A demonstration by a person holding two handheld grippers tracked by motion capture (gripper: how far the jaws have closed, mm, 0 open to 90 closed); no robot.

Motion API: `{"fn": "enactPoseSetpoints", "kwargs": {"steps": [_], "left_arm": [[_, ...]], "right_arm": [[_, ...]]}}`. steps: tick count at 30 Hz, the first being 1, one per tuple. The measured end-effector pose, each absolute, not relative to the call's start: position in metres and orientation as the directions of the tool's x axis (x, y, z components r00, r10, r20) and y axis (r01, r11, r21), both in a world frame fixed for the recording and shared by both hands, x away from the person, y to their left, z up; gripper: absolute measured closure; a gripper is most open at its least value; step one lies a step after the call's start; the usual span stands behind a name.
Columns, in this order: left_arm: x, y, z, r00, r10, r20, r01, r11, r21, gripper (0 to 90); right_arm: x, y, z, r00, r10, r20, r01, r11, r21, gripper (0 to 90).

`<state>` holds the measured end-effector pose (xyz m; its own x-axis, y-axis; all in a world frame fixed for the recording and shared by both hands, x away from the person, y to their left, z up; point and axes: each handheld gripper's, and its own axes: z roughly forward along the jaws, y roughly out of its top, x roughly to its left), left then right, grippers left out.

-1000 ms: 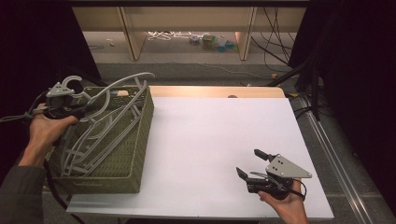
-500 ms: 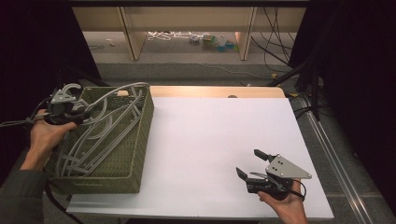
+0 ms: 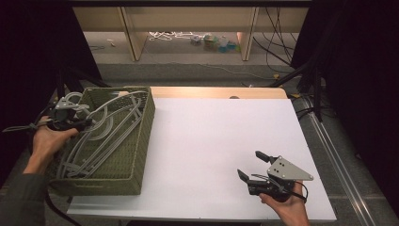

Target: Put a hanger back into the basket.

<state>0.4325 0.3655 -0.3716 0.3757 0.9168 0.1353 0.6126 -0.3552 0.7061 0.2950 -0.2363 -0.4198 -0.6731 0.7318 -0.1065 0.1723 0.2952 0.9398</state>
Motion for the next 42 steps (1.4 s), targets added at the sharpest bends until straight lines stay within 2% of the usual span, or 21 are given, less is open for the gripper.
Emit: {"fn": "enactPoseSetpoints", "kwargs": {"steps": [6,9,15,17,18,19,20,22,23,27,28,29,30,32,37,39,42], "left_arm": [[0.438,0.361,-0.385,0.393,0.909,0.135,0.623,-0.372,0.688,80.5],[0.442,0.355,-0.396,0.405,0.905,0.130,0.658,-0.387,0.646,80.1],[0.443,0.363,-0.405,0.371,0.920,0.124,0.664,-0.357,0.657,80.2],[0.442,0.363,-0.405,0.366,0.922,0.128,0.672,-0.357,0.649,74.2],[0.441,0.363,-0.405,0.361,0.923,0.130,0.673,-0.355,0.649,74.2],[0.441,0.363,-0.405,0.355,0.926,0.131,0.672,-0.350,0.653,66.9],[0.440,0.363,-0.403,0.347,0.929,0.129,0.666,-0.341,0.664,66.9],[0.437,0.364,-0.398,0.320,0.938,0.131,0.648,-0.318,0.692,56.6],[0.434,0.364,-0.395,0.308,0.942,0.133,0.636,-0.308,0.708,56.6],[0.418,0.358,-0.381,0.274,0.953,0.133,0.586,-0.275,0.762,43.3],[0.414,0.356,-0.377,0.265,0.957,0.118,0.564,-0.253,0.786,43.3],[0.405,0.353,-0.368,0.259,0.964,0.066,0.527,-0.199,0.826,39.8],[0.405,0.353,-0.368,0.259,0.964,0.066,0.527,-0.199,0.826,38.5],[0.392,0.348,-0.360,0.288,0.957,-0.040,0.492,-0.112,0.863,35.5],[0.372,0.336,-0.354,0.306,0.951,-0.043,0.413,-0.092,0.906,32.7],[0.357,0.322,-0.352,0.331,0.942,-0.061,0.365,-0.068,0.928,29.9],[0.341,0.305,-0.350,0.351,0.935,-0.044,0.313,-0.073,0.947,26.2]], "right_arm": [[0.295,-0.235,-0.421,-0.673,0.733,-0.103,0.179,0.296,0.938,18.0],[0.295,-0.235,-0.422,-0.677,0.729,-0.100,0.184,0.299,0.937,18.0],[0.295,-0.235,-0.422,-0.679,0.727,-0.102,0.183,0.302,0.936,18.1],[0.296,-0.235,-0.423,-0.678,0.727,-0.103,0.181,0.301,0.936,18.2],[0.296,-0.235,-0.423,-0.680,0.727,-0.097,0.188,0.301,0.935,18.2],[0.296,-0.234,-0.424,-0.682,0.725,-0.096,0.193,0.305,0.933,18.2],[0.296,-0.234,-0.424,-0.682,0.725,-0.096,0.193,0.305,0.933,18.2],[0.296,-0.235,-0.423,-0.681,0.726,-0.100,0.184,0.302,0.936,18.2],[0.296,-0.235,-0.423,-0.681,0.726,-0.100,0.184,0.302,0.936,18.2],[0.296,-0.236,-0.423,-0.674,0.731,-0.105,0.187,0.307,0.933,18.1],[0.297,-0.236,-0.424,-0.675,0.731,-0.105,0.186,0.306,0.934,18.1],[0.297,-0.235,-0.424,-0.676,0.730,-0.101,0.191,0.306,0.933,18.0],[0.297,-0.235,-0.424,-0.676,0.730,-0.101,0.191,0.306,0.933,18.0],[0.296,-0.233,-0.425,-0.676,0.729,-0.106,0.185,0.307,0.934,18.0],[0.297,-0.234,-0.425,-0.673,0.733,-0.101,0.181,0.295,0.938,17.9],[0.297,-0.234,-0.426,-0.669,0.736,-0.100,0.180,0.292,0.939,17.9],[0.296,-0.234,-0.425,-0.671,0.735,-0.099,0.177,0.289,0.941,17.7]]}}
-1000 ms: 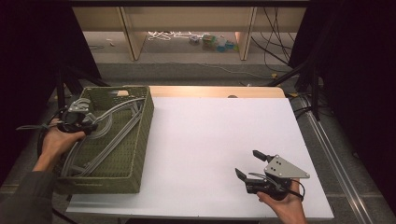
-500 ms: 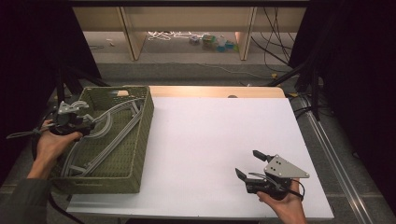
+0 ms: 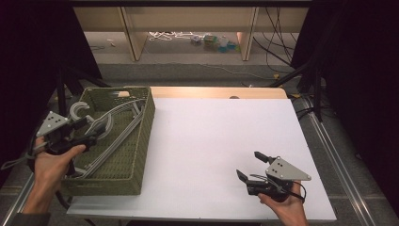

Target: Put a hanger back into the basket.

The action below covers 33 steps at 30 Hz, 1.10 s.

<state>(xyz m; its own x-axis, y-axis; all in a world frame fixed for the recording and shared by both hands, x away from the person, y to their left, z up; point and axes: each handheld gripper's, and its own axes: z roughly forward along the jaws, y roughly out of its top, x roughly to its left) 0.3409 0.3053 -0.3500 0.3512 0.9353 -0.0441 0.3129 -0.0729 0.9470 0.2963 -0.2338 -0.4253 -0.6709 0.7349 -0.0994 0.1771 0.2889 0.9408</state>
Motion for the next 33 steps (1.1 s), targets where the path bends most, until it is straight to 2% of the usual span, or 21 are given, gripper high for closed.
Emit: {"fn": "enactPoseSetpoints", "kwargs": {"steps": [7,18,25,29,33], "left_arm": [[0.322,0.286,-0.347,0.397,0.914,-0.083,0.270,-0.030,0.962,26.1],[0.303,0.245,-0.364,0.487,0.867,-0.103,0.256,-0.029,0.966,25.9],[0.292,0.219,-0.379,0.543,0.838,-0.055,0.234,-0.088,0.968,26.0],[0.289,0.211,-0.387,0.578,0.812,-0.079,0.256,-0.088,0.963,24.8],[0.285,0.205,-0.396,0.582,0.810,-0.068,0.234,-0.087,0.968,23.8]], "right_arm": [[0.296,-0.234,-0.426,-0.677,0.733,-0.074,0.204,0.283,0.937,17.4],[0.296,-0.236,-0.427,-0.661,0.745,-0.086,0.179,0.268,0.947,17.1],[0.294,-0.235,-0.428,-0.661,0.746,-0.077,0.186,0.263,0.947,17.1],[0.294,-0.233,-0.428,-0.661,0.746,-0.084,0.173,0.260,0.950,17.1],[0.292,-0.232,-0.428,-0.664,0.745,-0.066,0.191,0.255,0.948,17.1]]}}
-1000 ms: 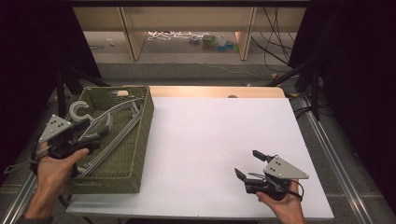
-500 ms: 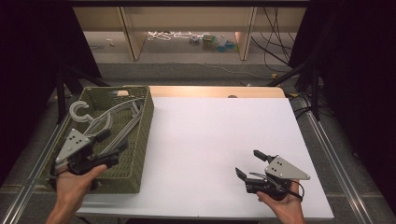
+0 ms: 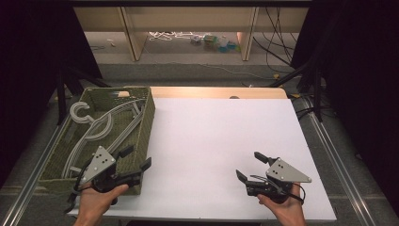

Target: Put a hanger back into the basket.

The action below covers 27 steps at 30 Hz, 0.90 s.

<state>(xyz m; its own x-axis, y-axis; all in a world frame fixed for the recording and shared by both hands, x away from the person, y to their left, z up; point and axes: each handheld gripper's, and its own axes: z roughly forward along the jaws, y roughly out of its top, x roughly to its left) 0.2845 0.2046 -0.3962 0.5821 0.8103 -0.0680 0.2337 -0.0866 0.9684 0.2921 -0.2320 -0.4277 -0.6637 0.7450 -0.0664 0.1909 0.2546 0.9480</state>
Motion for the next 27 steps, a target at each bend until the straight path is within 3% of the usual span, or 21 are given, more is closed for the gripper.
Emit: {"fn": "enactPoseSetpoints", "kwargs": {"steps": [11,21,27], "left_arm": [[0.275,0.186,-0.413,0.603,0.798,-0.014,0.178,-0.118,0.977,23.6],[0.271,0.176,-0.425,0.619,0.785,-0.025,0.213,-0.138,0.967,23.3],[0.274,0.182,-0.431,0.592,0.794,-0.141,0.264,-0.026,0.964,24.5]], "right_arm": [[0.284,-0.227,-0.430,-0.664,0.747,-0.037,0.197,0.223,0.955,16.8],[0.273,-0.224,-0.435,-0.659,0.751,-0.036,0.198,0.219,0.955,16.7],[0.272,-0.220,-0.435,-0.673,0.739,-0.037,0.199,0.230,0.953,16.6]]}}
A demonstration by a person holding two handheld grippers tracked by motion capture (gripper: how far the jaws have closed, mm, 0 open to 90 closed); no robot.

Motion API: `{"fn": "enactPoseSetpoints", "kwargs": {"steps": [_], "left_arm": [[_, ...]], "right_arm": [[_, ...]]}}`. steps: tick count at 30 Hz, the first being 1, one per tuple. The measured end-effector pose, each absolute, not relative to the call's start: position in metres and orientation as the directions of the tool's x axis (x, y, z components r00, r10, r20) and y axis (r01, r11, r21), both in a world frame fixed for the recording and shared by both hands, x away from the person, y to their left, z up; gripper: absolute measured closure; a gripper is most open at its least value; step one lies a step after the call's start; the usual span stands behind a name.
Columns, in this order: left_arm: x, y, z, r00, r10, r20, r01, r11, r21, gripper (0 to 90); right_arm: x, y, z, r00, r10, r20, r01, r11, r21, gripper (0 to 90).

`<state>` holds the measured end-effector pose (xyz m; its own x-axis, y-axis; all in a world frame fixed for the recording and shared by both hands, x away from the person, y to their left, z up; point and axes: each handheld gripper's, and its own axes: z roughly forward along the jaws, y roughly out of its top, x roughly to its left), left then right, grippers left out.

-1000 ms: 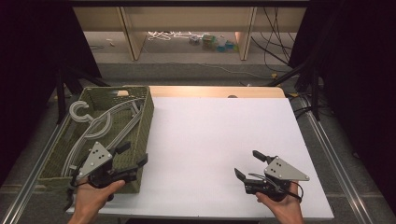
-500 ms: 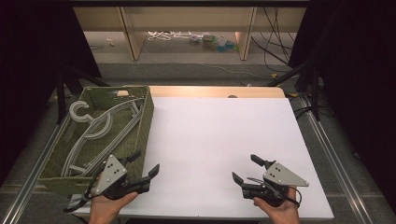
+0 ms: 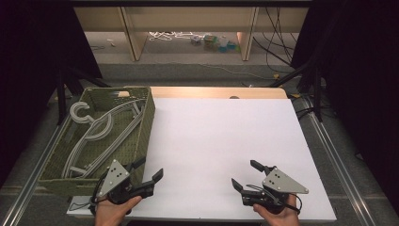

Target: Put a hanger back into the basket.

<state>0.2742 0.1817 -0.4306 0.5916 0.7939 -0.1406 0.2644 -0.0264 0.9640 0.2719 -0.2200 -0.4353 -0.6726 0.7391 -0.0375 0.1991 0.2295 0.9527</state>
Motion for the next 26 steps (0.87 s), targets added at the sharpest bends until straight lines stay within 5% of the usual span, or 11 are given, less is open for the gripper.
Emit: {"fn": "enactPoseSetpoints", "kwargs": {"steps": [26], "left_arm": [[0.2728,0.1796,-0.4287,0.617,0.780,-0.100,0.221,-0.049,0.974,22.1]], "right_arm": [[0.2726,-0.2197,-0.4351,-0.683,0.730,-0.041,0.193,0.235,0.953,16.4]]}}
